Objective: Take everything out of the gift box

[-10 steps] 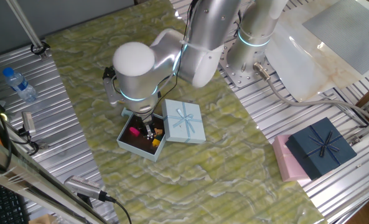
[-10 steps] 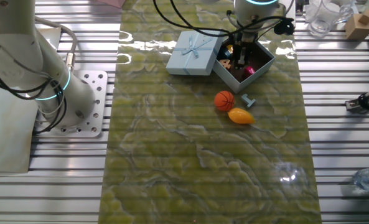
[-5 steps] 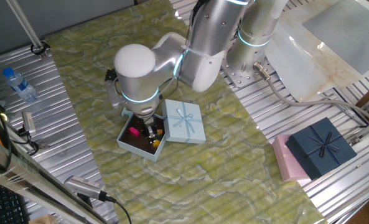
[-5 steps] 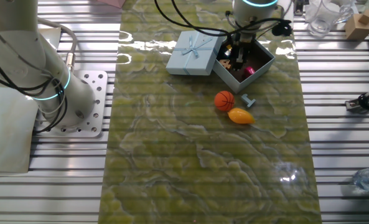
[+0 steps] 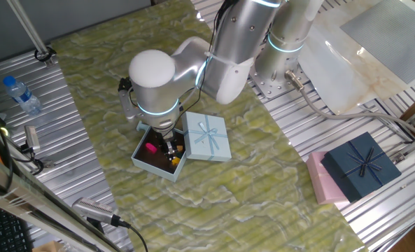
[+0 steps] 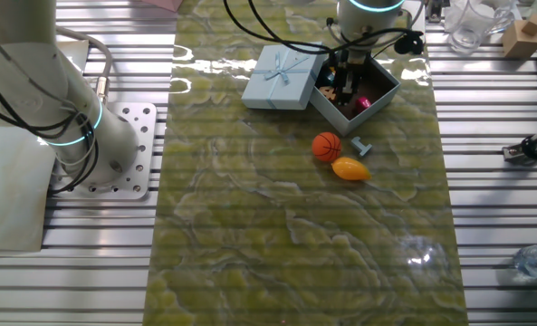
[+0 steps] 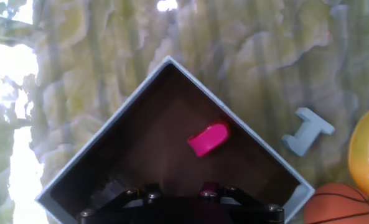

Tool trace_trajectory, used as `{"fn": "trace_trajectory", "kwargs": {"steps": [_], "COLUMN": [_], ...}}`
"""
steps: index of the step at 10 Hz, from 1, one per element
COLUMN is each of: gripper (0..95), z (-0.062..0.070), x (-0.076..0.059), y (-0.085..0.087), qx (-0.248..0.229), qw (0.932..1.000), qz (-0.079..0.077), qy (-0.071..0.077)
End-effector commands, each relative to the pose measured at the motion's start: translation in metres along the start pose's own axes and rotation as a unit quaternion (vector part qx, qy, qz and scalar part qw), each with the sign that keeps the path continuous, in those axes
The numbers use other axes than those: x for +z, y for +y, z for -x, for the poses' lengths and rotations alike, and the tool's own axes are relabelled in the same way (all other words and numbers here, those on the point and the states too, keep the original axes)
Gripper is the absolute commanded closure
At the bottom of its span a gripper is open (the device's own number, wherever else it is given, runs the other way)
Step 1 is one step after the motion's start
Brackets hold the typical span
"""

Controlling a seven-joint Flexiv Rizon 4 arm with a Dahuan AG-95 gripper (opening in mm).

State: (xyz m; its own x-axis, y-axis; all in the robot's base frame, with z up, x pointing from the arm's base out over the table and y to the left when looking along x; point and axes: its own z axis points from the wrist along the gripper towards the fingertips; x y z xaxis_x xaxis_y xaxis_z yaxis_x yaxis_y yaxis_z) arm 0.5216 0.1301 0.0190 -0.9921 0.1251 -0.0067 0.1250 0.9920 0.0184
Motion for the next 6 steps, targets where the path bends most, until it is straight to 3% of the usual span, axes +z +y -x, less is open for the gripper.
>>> {"fn": "trace_trajectory", "kwargs": {"steps": [1, 6], "gripper": [57.0, 57.0], "z": [-0.0012, -0.0012], "x": [-0.0016, -0.0016], "y": [-0.0005, -0.0005], "qx": [-0.003, -0.004], "qw": [1.0000, 1.0000], "qz": [-0.004, 0.003], "qy": [-0.005, -0.004]}}
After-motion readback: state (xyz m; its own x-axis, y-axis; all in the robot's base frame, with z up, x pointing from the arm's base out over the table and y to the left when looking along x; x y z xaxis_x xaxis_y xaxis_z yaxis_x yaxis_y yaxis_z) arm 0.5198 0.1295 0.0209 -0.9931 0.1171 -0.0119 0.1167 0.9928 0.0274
